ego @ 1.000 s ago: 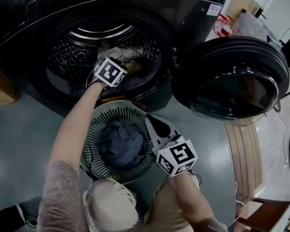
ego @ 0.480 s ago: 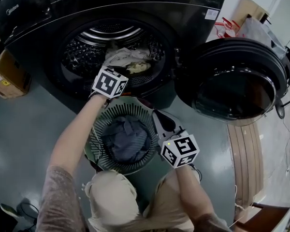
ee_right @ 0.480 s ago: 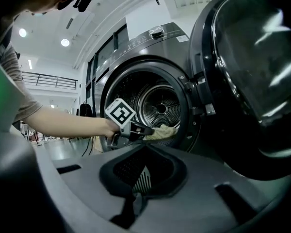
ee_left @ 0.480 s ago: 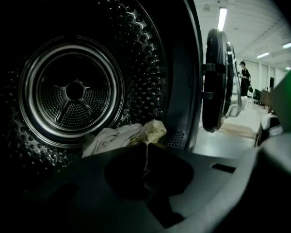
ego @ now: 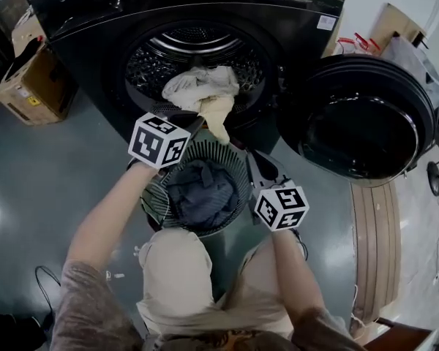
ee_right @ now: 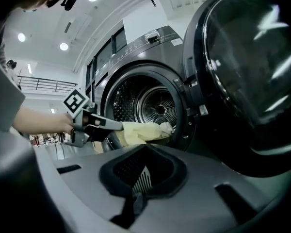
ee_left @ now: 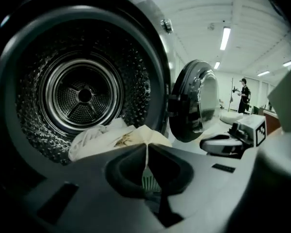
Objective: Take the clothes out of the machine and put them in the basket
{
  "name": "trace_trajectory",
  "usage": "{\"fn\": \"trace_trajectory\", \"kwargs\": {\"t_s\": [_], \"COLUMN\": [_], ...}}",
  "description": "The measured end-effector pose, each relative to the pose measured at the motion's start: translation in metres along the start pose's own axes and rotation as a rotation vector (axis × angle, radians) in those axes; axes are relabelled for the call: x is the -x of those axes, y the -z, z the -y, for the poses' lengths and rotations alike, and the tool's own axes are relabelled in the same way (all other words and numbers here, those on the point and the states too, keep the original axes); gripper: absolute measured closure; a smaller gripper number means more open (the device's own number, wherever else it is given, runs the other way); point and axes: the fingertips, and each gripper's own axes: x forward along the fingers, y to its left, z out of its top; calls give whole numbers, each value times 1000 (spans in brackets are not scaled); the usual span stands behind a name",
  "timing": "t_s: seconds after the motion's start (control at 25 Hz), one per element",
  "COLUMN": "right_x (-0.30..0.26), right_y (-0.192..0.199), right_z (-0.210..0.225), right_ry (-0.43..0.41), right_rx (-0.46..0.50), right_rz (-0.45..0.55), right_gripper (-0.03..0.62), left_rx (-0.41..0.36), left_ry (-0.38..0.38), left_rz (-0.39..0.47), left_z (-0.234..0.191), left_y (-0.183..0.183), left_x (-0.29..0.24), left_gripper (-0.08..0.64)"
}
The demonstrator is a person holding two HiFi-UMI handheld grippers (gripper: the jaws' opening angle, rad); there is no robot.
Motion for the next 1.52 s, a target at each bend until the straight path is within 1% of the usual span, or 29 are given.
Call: {"fn": "trace_trajectory", "kwargs": {"t_s": [0.12,0.36,0.44,0.56,0.64,0.72,0.76,0.84,0.92,0.96,1.0,1.08,1.12,1.24,1.32,1.52], "right_x": [5,8,8,6,4,2,2,1,1,2,2,3,3,4,6,12], "right_y": [-4,-7,-9,-10,-8,-7,-7,-7,-7,-8,-8,-8,-8,-9,-11,-13], "right_z": [-1,-8,-11,-16,-20,-24,-25,-26,-24,-22,-21,-20,-20,-21,-22,-14], "right_ry": [-16,-37,-43,-53,-62,-70,-72,-76,-73,-69,-64,-59,-57,-55,-54,-25], "right_rx": [-41,-17,-25,-27,-25,-24,-22,-17,-20,-23,-26,-28,-28,-22,-12,15], "right_rz": [15,19,29,33,28,26,25,22,22,23,25,26,24,25,27,24], "right_gripper": [595,595,595,595,595,595,595,595,595,595,595,595,595,595,595,595], "left_rx": [-8,-16,-5,38,30,-11,-18,7,22,18,9,-15,-31,-70,-75,-75], "left_ry": [13,89,128,217,244,226,214,194,154,124,90,10,-28,-109,-134,-160], "left_rz": [-9,-4,-11,-23,-37,-54,-58,-50,-41,-39,-38,-34,-31,-26,-32,-64], "left_z": [20,66,83,109,121,122,120,112,99,91,81,58,45,10,-9,-48], "left_y": [10,16,19,25,30,37,41,44,44,44,43,41,39,30,24,12], "left_x": [25,58,67,80,83,82,81,79,77,75,72,62,56,28,5,-47], "left_gripper": [549,549,549,549,549,548,548,547,538,518,475,348,300,200,164,137]}}
